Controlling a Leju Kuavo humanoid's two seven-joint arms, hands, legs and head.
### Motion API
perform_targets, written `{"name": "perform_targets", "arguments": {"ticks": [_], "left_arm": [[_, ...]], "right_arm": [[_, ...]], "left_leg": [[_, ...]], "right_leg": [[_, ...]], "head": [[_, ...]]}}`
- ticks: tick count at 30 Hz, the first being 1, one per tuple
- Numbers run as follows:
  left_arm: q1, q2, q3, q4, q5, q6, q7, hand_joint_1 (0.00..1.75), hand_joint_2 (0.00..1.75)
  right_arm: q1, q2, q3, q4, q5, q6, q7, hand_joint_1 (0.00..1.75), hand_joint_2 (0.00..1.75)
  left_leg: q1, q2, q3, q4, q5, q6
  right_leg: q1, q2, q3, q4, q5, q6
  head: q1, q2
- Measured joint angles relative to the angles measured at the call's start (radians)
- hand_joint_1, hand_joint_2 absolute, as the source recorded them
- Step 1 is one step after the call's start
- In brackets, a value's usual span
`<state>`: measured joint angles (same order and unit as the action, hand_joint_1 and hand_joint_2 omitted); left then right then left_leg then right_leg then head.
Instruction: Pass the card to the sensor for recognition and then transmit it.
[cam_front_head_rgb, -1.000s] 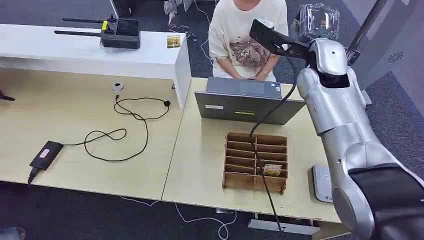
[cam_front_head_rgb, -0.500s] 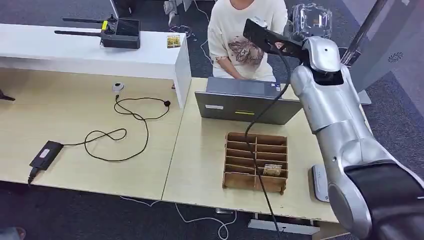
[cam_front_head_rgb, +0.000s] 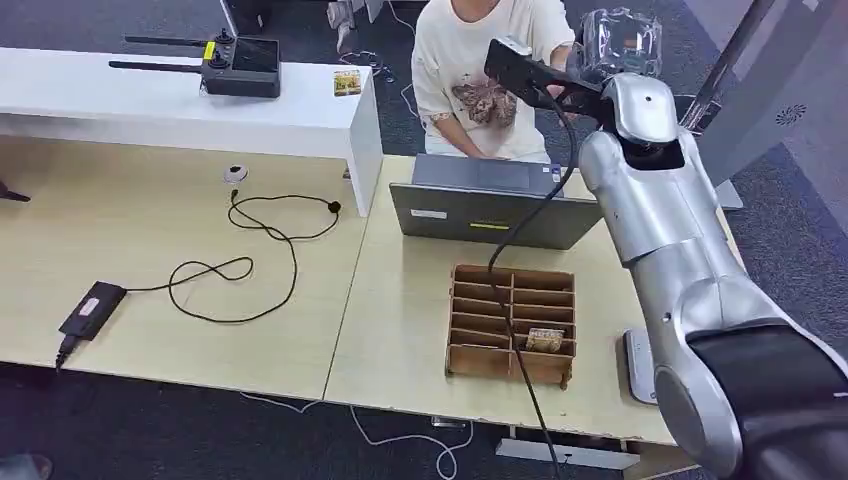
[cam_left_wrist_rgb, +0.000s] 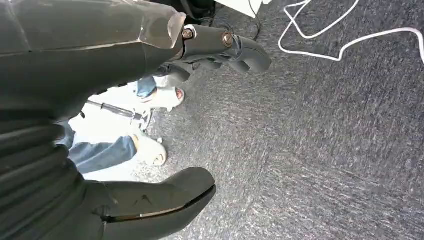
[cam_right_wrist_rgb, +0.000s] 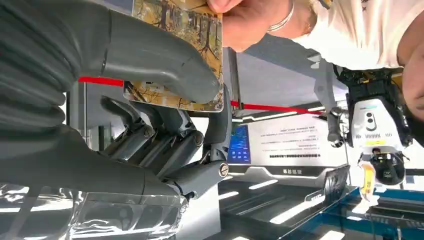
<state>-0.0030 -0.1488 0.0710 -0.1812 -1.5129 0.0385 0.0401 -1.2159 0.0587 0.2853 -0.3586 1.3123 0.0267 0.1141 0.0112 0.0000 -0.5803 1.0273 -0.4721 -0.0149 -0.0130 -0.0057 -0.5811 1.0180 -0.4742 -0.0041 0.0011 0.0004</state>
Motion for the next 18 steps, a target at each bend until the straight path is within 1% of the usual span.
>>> {"name": "perform_targets", "arguments": {"ticks": [11, 14, 18], "left_arm": [[0.000, 0.000, 0.000, 0.000, 0.000, 0.000, 0.000, 0.00, 1.75], [0.000, 0.000, 0.000, 0.000, 0.000, 0.000, 0.000, 0.00, 1.75], [0.000, 0.000, 0.000, 0.000, 0.000, 0.000, 0.000, 0.00, 1.75]], "right_arm": [[0.005, 0.000, 0.000, 0.005, -0.005, -0.042, 0.007, 0.00, 1.75], [0.007, 0.000, -0.001, 0.005, -0.017, -0.071, -0.005, 0.00, 1.75], [0.008, 0.000, -0.022, 0.001, -0.069, -0.129, -0.044, 0.00, 1.75]], "left_leg": [[0.000, 0.000, 0.000, 0.000, 0.000, 0.000], [0.000, 0.000, 0.000, 0.000, 0.000, 0.000], [0.000, 0.000, 0.000, 0.000, 0.000, 0.000]], "right_leg": [[0.000, 0.000, 0.000, 0.000, 0.000, 0.000], [0.000, 0.000, 0.000, 0.000, 0.000, 0.000], [0.000, 0.000, 0.000, 0.000, 0.000, 0.000]], "head": [[0.000, 0.000], [0.000, 0.000], [0.000, 0.000]]}}
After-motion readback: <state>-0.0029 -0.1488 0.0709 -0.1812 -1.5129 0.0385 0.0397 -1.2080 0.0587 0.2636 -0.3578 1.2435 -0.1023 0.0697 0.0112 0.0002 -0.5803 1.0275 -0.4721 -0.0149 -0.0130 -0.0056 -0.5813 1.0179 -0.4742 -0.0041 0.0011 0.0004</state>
